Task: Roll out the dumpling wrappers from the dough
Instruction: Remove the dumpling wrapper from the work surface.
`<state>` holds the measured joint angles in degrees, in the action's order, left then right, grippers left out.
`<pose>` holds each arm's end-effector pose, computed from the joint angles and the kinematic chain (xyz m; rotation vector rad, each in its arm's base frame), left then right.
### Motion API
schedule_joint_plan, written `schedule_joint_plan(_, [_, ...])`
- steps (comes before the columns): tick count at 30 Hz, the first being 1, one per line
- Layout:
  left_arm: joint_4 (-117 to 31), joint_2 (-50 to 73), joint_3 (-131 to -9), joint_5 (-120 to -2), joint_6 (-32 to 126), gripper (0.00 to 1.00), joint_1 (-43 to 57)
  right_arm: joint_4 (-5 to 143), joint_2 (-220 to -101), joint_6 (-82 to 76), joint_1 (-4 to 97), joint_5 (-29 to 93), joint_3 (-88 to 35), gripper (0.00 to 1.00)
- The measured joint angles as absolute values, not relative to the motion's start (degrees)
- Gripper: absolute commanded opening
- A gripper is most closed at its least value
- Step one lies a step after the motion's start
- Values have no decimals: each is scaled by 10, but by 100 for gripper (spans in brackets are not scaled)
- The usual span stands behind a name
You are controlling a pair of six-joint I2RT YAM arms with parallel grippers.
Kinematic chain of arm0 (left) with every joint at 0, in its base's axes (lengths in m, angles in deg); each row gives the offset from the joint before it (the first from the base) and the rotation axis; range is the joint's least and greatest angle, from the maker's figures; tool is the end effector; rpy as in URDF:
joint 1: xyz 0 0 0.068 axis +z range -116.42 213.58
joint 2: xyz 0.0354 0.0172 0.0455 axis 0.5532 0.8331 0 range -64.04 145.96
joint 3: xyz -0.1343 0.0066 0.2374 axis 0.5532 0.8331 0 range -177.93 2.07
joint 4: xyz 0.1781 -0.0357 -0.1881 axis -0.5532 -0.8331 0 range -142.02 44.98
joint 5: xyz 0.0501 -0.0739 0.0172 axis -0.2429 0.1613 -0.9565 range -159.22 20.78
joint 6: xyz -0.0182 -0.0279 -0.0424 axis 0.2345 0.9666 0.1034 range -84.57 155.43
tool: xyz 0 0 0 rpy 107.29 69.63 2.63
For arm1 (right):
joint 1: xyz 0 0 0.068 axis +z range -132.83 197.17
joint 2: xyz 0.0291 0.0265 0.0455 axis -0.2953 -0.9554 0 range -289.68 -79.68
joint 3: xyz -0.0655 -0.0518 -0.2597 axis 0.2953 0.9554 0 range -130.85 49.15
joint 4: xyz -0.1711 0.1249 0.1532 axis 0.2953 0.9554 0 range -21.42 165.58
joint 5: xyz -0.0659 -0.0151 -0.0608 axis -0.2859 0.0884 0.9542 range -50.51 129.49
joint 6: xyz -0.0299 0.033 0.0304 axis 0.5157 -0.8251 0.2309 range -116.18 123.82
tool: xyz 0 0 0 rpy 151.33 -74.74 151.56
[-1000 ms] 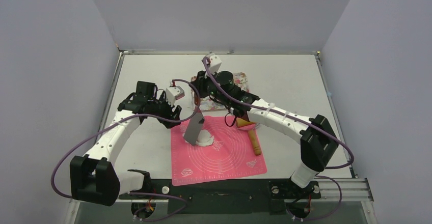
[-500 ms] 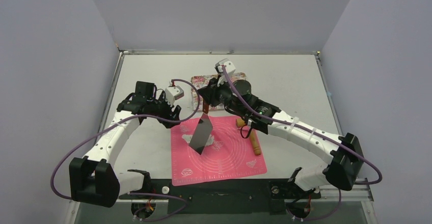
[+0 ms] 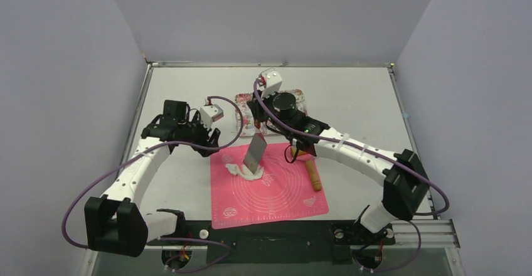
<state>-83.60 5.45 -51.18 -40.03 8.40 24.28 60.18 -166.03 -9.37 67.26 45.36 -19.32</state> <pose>0.2342 -0.0559 0.2640 0.9434 2.2348 -0.5040 0.2355 0.2759 0.3409 -0.4923 1.7216 0.7165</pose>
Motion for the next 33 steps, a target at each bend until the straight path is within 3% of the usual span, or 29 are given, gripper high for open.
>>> schedule_joint_plan(5, [-836,55,-512,-404,87,62,247,576,-1718,-88,663,456,-220,0])
schedule_joint_plan(33, [-836,60,-512,-404,88,62,254,559,-1787,-124,637,426,-278,0])
